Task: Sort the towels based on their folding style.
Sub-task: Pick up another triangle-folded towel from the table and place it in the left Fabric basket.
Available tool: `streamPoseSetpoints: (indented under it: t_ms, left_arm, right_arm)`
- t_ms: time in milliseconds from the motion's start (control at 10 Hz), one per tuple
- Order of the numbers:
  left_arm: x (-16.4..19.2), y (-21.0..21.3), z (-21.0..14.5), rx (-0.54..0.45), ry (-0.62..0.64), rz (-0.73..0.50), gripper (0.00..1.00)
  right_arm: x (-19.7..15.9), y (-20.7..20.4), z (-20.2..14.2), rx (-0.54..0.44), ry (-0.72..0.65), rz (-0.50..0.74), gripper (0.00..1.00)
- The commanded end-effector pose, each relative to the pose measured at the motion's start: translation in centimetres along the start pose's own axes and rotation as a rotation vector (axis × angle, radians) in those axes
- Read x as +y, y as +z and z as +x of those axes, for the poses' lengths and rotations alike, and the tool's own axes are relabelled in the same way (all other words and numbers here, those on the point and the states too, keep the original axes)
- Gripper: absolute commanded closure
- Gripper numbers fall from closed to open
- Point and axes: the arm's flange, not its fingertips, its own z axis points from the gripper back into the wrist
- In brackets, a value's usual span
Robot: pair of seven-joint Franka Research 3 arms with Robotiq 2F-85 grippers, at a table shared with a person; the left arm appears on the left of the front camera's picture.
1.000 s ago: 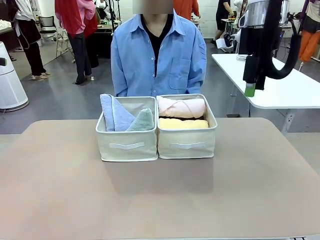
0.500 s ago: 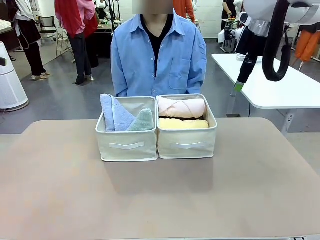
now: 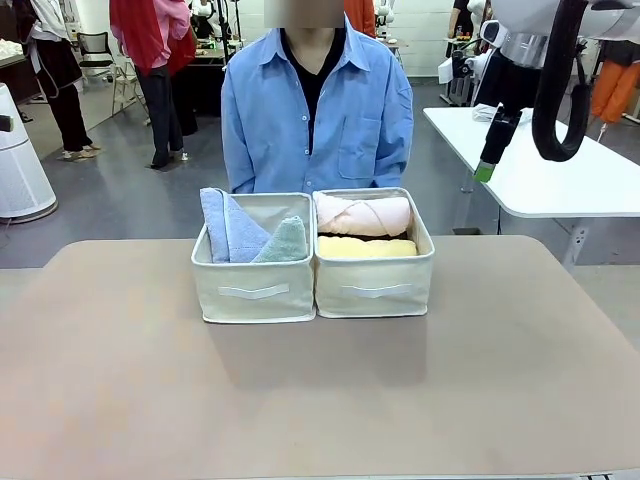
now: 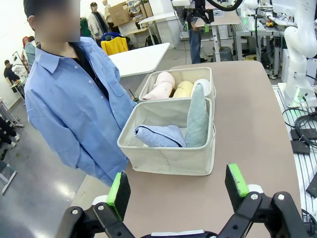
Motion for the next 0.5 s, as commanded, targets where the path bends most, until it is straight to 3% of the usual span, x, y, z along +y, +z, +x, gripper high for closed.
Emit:
streamPoseSetpoints:
  t_ms: [0, 100, 400]
  left_arm:
    - [-0.1, 0.0, 0.1, -0.018, -0.011, 0.004, 0.00]
    - [-0.1, 0.0, 0.1, -0.018, -0.011, 0.004, 0.00]
    - [-0.1, 0.0, 0.1, -0.018, -0.011, 0.004, 0.00]
  right_arm:
    - [0.0, 0.0, 0.0, 0.000, 0.001, 0.000, 0.00]
    - [-1.6, 0.9, -2.3, -0.094, 0.207, 0.064, 0.00]
    - [-8.1, 2.4, -11.9, -0.498, 0.179, 0.213, 0.00]
